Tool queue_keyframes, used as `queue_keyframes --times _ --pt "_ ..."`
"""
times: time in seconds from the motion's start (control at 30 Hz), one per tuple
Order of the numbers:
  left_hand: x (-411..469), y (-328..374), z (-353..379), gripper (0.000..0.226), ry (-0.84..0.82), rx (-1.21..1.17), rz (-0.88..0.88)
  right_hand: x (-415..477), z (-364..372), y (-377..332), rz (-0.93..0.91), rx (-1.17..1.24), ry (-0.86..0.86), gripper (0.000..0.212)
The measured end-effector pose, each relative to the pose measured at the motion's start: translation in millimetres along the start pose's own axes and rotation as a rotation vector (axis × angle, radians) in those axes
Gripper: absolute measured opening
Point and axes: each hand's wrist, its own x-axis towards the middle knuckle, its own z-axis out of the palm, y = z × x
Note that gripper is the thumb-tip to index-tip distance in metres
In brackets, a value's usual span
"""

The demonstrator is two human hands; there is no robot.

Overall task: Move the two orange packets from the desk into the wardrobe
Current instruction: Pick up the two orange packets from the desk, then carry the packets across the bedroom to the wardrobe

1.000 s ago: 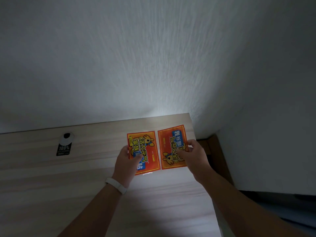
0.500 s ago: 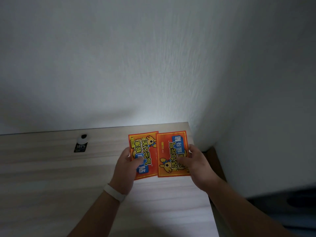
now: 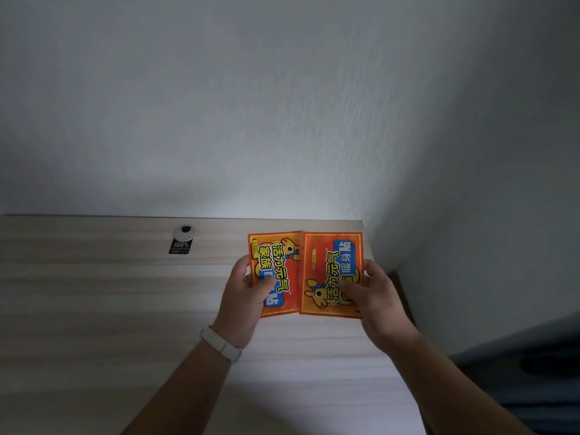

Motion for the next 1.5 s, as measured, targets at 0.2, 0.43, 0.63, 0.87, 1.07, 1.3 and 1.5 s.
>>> queue_keyframes --times 0.2,0.43,0.63,0.87,1.07,1.3,1.5 --pt "-28 10 -10 0.030 0.121 -0.030 0.022 -10 8 -14 -0.044 -0.004 -0.119 0.028" --pt "-70 16 6 0.030 0.294 -0.035 0.043 -17 -3 -25 -0.030 0.022 -0.273 0.026" --pt "-110 14 12 0.029 0.427 -0.049 0.123 -18 -16 -28 -0.010 -0.037 -0.429 0.025" --pt "-174 13 11 0.030 0.605 -0.062 0.177 -37 18 -26 -0.002 -0.046 -0.643 0.025" --pt "-223 15 -22 0.031 0.710 -0.118 0.201 -73 67 -23 -0.021 -0.099 -0.774 0.025" --pt "-279 7 -99 0.033 0.824 -0.192 0.232 -127 149 3 0.046 -0.107 -0.897 0.028" --pt "-359 -6 -205 0.032 0.935 -0.272 0.273 -212 250 36 0.083 -0.138 -1.001 0.029"
